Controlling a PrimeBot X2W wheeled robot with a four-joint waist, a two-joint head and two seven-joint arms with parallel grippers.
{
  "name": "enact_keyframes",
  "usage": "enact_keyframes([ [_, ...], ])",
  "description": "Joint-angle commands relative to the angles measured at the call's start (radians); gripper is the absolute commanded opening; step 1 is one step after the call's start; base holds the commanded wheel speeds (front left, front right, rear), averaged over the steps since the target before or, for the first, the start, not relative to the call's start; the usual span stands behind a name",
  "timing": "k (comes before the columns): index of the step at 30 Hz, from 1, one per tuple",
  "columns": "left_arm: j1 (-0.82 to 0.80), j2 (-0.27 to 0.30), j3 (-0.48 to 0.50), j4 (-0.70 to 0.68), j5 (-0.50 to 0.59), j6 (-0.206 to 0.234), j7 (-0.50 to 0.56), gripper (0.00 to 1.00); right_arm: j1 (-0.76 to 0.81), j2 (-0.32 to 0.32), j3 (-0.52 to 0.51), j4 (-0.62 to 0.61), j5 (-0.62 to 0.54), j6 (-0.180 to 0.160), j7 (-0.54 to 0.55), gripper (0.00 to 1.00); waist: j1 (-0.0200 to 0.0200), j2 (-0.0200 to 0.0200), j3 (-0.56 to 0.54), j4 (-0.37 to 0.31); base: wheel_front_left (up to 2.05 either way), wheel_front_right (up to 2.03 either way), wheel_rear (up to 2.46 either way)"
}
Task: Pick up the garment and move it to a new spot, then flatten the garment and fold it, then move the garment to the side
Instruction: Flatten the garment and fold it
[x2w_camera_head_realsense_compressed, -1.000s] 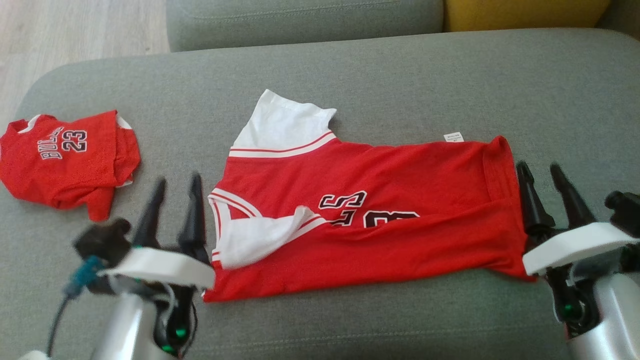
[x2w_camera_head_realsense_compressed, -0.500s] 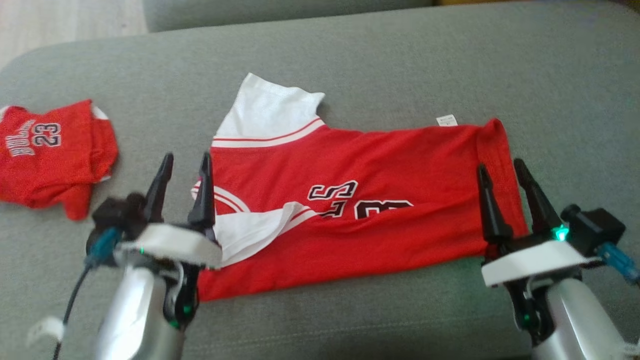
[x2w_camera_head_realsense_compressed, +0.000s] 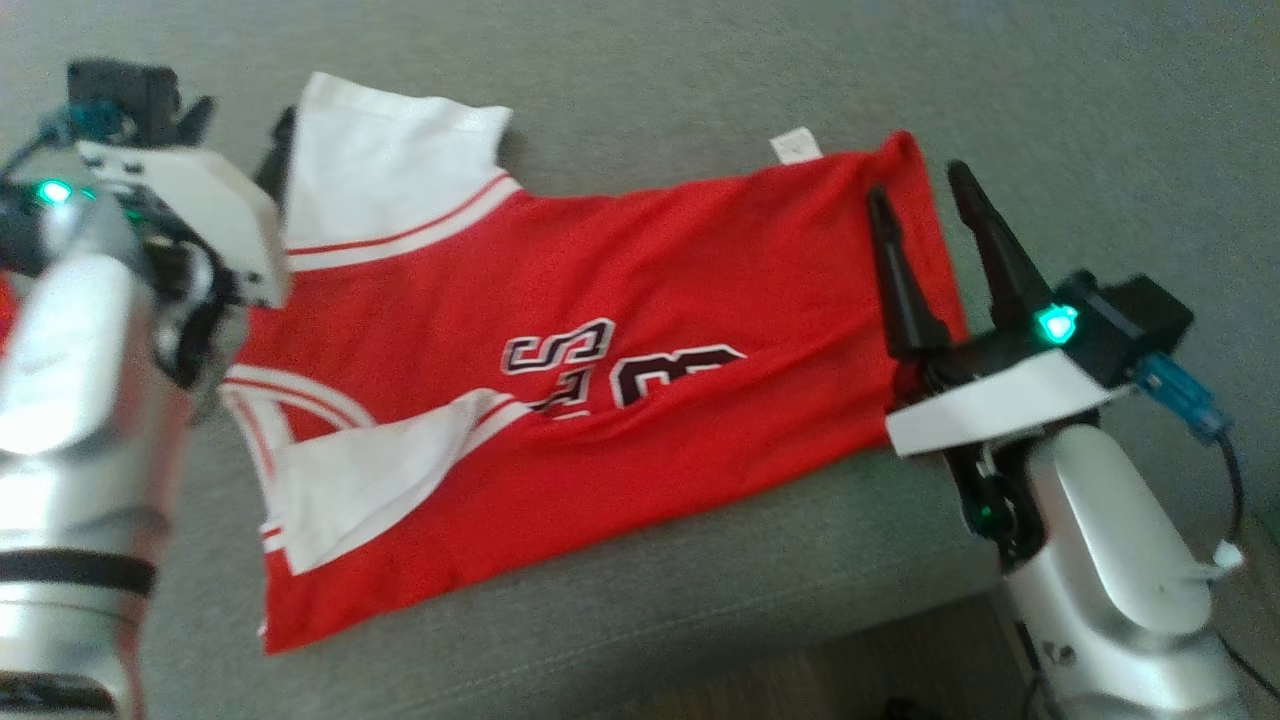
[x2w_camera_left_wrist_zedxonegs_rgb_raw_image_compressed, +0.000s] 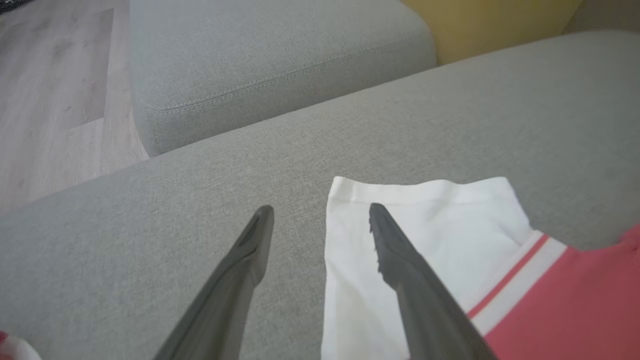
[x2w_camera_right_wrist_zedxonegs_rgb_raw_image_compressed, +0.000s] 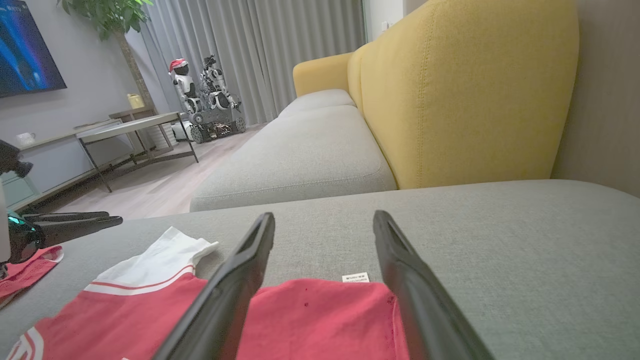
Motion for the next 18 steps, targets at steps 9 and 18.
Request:
enact_keyframes([
  [9,-0.177,0.157,-0.049,0.096,-0.017,-0.006,0.113,1.00,-0.107,0.036,0.098,0.021,0.062,0.008,-0.010,1.00,-0.0001,0.0000,0.097,-0.145,0.00,0.00,0.00],
  [18,-0.253,0.193,-0.105,0.169,-0.039,-0.006,0.147,1.00,-0.145,0.046,0.130,0.052,0.100,0.008,-0.028,1.00,-0.0001,0.0000,0.123,-0.170,0.00,0.00,0.00],
])
